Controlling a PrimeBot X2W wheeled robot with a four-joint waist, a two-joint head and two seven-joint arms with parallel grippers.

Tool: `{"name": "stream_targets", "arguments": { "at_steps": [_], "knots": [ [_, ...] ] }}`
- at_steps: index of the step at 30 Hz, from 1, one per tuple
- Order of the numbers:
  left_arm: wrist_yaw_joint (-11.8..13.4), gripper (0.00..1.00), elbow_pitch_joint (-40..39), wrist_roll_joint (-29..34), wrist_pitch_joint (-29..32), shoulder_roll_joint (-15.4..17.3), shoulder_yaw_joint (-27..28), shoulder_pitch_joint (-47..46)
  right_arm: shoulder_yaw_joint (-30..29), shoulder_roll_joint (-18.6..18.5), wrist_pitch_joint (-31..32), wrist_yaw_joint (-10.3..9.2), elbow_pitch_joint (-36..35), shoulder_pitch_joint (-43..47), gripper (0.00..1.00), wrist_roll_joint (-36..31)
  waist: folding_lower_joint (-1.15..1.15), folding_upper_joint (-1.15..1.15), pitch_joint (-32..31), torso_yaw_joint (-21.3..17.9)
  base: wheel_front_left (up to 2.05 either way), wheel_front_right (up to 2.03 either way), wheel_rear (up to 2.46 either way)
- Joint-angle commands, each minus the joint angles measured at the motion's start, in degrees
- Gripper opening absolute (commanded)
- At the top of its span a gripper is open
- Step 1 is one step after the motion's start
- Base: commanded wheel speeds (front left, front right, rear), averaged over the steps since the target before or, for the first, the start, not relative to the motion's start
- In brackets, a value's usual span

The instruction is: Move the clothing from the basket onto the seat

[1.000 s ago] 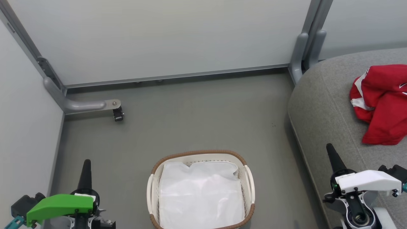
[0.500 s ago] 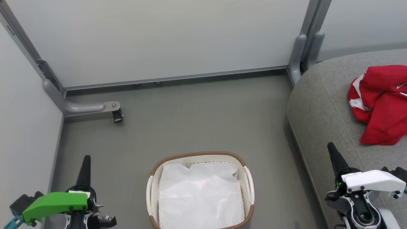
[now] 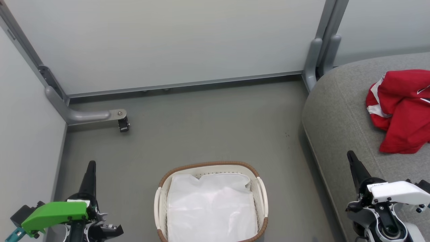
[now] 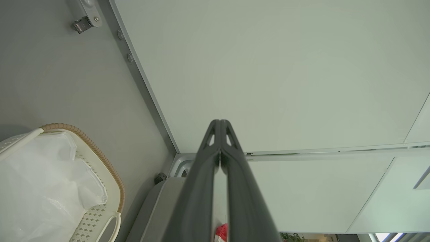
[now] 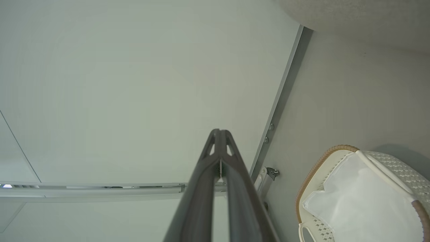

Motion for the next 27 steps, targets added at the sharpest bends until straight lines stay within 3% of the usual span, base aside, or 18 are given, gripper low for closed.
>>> {"name": "stream_targets", "arguments": {
  "at_steps": [1, 16, 27],
  "knots": [
    [-0.48, 0.00, -0.46, -1.20, 0.30, 0.36, 0.36, -1.11, -0.30, -0.34, 0.35, -0.03, -0.49, 0.48, 0.00, 1.25, 0.00, 0.00, -0.04, -0.02, 0.00, 0.00, 0.00],
    [-0.52, 0.00, -0.91, -7.08, 1.82, 0.38, 0.64, -1.38, -0.93, -0.38, 1.88, -0.02, -1.16, 0.87, 0.00, 7.11, 0.00, 0.00, -0.51, -0.28, 0.00, 0.00, 0.00],
    [-0.52, 0.00, -0.84, -6.82, 1.80, 0.38, 0.60, -1.17, -0.89, -0.38, 1.88, -0.02, -1.11, 0.87, 0.00, 6.86, 0.00, 0.00, -0.52, -0.28, 0.00, 0.00, 0.00]
  ]
}}
